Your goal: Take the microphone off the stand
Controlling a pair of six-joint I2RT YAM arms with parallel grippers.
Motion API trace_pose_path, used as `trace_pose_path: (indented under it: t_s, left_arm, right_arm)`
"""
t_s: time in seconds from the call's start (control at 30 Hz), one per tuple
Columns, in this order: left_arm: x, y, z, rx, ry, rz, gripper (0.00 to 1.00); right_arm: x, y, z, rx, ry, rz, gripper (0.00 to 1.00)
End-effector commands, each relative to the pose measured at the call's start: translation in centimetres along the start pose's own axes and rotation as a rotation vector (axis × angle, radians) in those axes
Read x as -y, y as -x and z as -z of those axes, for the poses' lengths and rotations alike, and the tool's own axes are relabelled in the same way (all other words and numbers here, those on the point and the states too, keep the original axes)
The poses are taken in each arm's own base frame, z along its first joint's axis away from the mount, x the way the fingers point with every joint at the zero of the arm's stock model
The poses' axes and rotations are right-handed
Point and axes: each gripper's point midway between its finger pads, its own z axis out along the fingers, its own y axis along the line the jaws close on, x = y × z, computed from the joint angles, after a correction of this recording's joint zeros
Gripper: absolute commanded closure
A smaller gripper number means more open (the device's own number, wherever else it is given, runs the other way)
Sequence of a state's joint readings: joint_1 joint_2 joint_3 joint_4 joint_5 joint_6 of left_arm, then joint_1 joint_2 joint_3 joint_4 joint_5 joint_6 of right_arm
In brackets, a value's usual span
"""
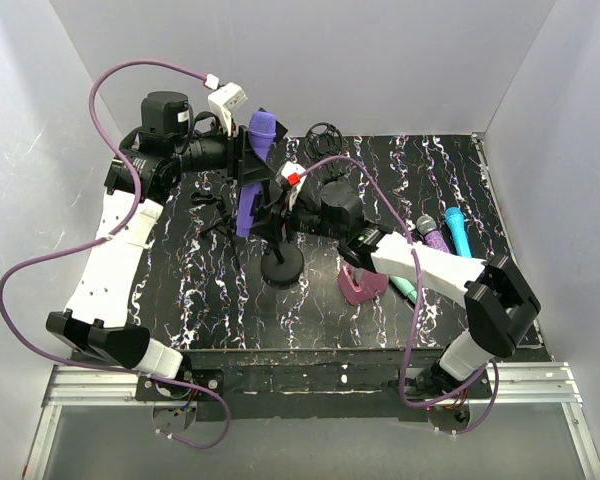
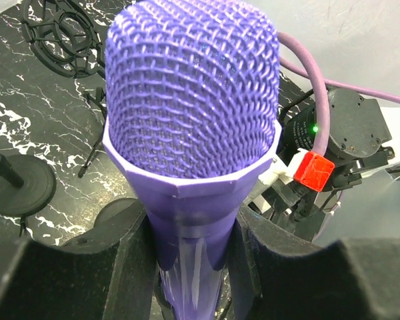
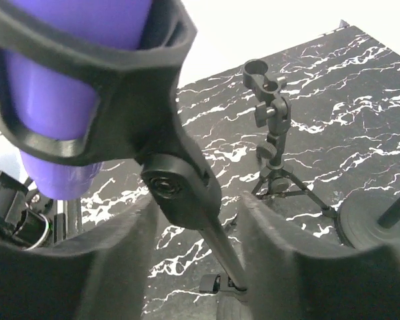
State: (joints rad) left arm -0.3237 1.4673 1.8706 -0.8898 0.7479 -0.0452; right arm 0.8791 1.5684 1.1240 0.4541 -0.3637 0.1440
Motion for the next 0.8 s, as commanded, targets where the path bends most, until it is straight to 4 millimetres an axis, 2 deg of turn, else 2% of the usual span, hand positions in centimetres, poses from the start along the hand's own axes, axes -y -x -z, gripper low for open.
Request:
trace_pose_path:
  t_s: [0.0,0.1,0.17,0.3,0.4,0.6,0.77]
  left_arm:
    - [1.9,2.9,1.2,0.088,-0.036,-0.075,1.0]
    - [1.9,3.4,1.2,0.096,-0.033,-0.085,1.0]
    - [2.0,3.7,1.2,0.1,-0.038,-0.09,1.0]
    - [2.3,5.0,1.4,0.124,-0.046,-0.116,1.0]
    - [2.7,7.0,1.8,0.157,-0.047,-0.162,1.0]
    - [4.6,12.3,3.7,0.269,-0.041,-0.277,1.0]
    - [4.6,15.5,5.5,0.378,0.019,-0.299,1.0]
  right_arm:
    - [0.6,2.7,-1.1,0.09,-0.018,0.044,0.53]
    - [0.9,1.2,-1.0,0.06,-0.02,0.039,0.76]
    - [1.2,0.1,-0.9,0.04,-0.029,0.042,0.98]
    - [2.3,-2.4,-0.7,-0.007,-0.072,0.045,0.99]
    - [2.9,-4.3,-0.5,-0.048,-0.084,0.044,0.99]
    - [3.2,-5.8,-0.3,-0.085,-0.082,0.067,0.99]
    - [3.5,-7.1,0.0,-0.13,-0.085,0.082,0.99]
